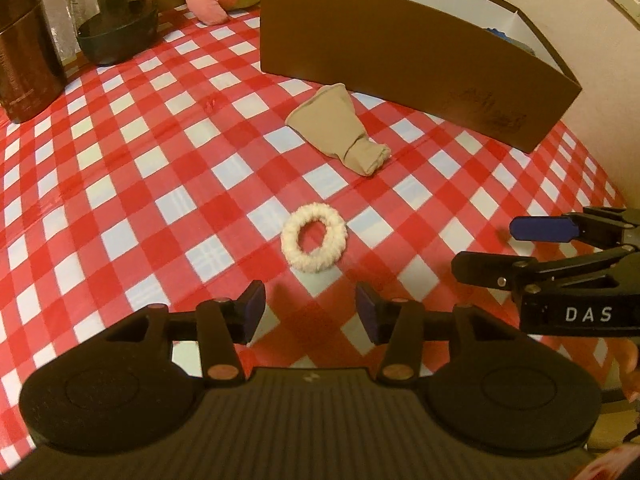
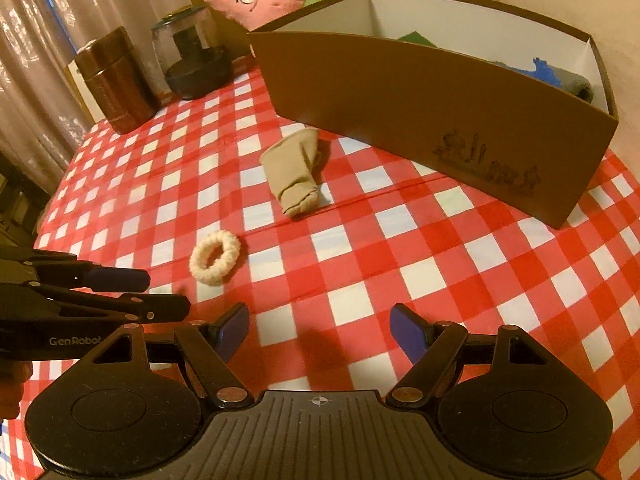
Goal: Organize soft objects
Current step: 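Grasp the white fuzzy ring hair tie with the left tool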
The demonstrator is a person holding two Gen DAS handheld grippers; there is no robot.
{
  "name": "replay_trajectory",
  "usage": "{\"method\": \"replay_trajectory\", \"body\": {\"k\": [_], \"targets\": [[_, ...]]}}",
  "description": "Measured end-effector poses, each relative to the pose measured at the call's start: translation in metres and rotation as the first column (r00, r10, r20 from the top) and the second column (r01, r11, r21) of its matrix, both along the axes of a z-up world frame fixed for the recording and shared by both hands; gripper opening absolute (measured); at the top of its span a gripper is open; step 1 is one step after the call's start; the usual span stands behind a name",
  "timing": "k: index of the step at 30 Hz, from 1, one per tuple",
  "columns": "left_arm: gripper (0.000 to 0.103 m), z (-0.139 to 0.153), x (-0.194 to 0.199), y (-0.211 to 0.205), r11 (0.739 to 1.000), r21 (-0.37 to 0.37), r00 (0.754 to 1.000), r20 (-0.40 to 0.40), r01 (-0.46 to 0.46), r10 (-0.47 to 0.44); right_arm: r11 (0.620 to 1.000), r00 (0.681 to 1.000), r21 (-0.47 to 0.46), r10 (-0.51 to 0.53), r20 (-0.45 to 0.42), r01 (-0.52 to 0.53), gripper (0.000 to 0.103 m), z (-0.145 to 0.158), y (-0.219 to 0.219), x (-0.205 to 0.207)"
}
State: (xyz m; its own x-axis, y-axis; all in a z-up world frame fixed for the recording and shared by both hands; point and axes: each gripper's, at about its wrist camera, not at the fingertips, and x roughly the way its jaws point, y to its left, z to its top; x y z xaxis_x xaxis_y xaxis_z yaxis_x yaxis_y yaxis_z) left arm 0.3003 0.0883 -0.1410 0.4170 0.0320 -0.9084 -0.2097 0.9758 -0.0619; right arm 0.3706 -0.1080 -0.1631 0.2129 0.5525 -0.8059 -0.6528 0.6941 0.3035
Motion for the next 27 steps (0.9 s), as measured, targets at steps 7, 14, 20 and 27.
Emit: {"method": "replay_trajectory", "body": {"k": [7,14,20,27], "targets": [[0.05,-0.014,0.016,0.002,1.0,0.004,1.0,0.012,0.011,-0.011,1.0,1.0,-0.006,-0.012,-0.01,0.012,0.078,-0.008,0.005,0.012],[0.05,-0.023,0.028,0.009,1.0,-0.001,1.0,0.022,0.007,-0.007,1.0,1.0,-0.013,-0.024,-0.017,0.023,0.078,-0.014,0.009,0.021],[0.048,-0.028,0.034,0.011,1.0,-0.01,1.0,0.029,0.005,-0.005,1.0,1.0,-0.017,-0.023,-0.014,0.022,0.078,-0.016,0.014,0.025],[0.029,-0.03,0.031,0.017,1.0,-0.008,0.999,0.044,0.008,-0.008,1.0,1.0,-0.01,-0.001,-0.002,0.001,0.078,-0.016,0.025,0.024]]}}
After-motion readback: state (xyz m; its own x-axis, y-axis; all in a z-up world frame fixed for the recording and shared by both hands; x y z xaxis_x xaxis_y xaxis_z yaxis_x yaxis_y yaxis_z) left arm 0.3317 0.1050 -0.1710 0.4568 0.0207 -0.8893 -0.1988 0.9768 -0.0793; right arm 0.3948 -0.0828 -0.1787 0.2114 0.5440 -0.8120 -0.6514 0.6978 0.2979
